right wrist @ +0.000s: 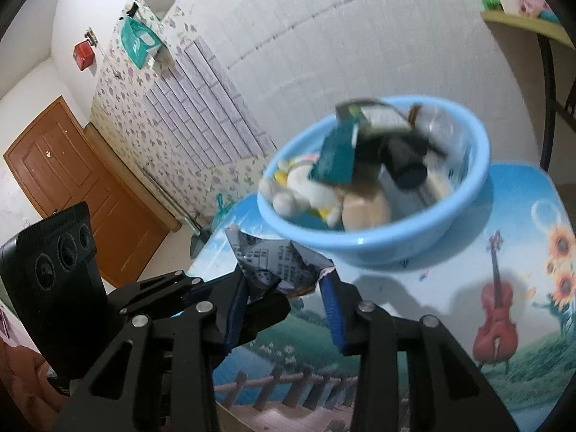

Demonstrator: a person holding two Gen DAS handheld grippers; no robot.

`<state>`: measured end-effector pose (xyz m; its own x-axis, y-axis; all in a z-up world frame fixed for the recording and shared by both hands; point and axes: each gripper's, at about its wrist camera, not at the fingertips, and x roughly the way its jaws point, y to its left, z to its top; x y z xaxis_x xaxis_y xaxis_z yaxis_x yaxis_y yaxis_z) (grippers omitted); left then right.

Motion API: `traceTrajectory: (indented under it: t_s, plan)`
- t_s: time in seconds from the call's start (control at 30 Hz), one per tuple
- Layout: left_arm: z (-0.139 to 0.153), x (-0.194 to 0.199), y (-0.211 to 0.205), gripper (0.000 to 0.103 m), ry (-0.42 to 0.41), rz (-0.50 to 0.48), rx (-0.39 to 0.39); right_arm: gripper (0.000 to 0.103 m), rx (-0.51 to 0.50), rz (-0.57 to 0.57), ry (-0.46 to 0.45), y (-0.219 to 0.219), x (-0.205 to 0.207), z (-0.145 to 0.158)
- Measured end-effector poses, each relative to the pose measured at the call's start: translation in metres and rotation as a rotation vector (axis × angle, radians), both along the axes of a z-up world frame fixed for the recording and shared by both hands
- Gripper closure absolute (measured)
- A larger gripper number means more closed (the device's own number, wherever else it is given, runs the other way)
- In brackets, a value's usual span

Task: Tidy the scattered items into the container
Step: 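Grasp the silver snack wrapper with the left tool and lift it, then carry the silver wrapper into the basin with the left tool and release it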

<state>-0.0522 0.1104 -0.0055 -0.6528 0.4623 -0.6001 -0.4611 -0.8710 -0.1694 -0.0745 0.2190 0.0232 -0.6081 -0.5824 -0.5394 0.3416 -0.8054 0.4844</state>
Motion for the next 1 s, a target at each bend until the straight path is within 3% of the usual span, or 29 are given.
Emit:
traceTrajectory:
  t_s: [0.33, 0.53, 0.7, 0.87, 1.0]
  plan:
    - [0.012, -0.035, 0.007, 0.074, 0.048, 0.026, -0.029, 0.066, 0.051, -0.057, 0.078, 0.007, -0.023, 0.021]
    - [0.003, -0.055, 0.013, 0.074, 0.045, 0.047, -0.087, 0.064, 0.07, -0.052, 0.048, 0.009, -0.053, 0.012]
    - [-0.005, -0.066, 0.009, 0.07, 0.02, 0.054, -0.084, 0.061, 0.073, -0.053, 0.02, 0.011, -0.066, 0.002]
    - [-0.01, -0.072, 0.008, 0.068, 0.03, 0.068, -0.103, 0.049, 0.067, -0.073, 0.006, 0.017, -0.071, -0.004]
    - [-0.008, -0.073, 0.001, 0.067, 0.03, 0.098, -0.089, 0.045, 0.039, -0.115, -0.019, 0.032, -0.071, -0.003]
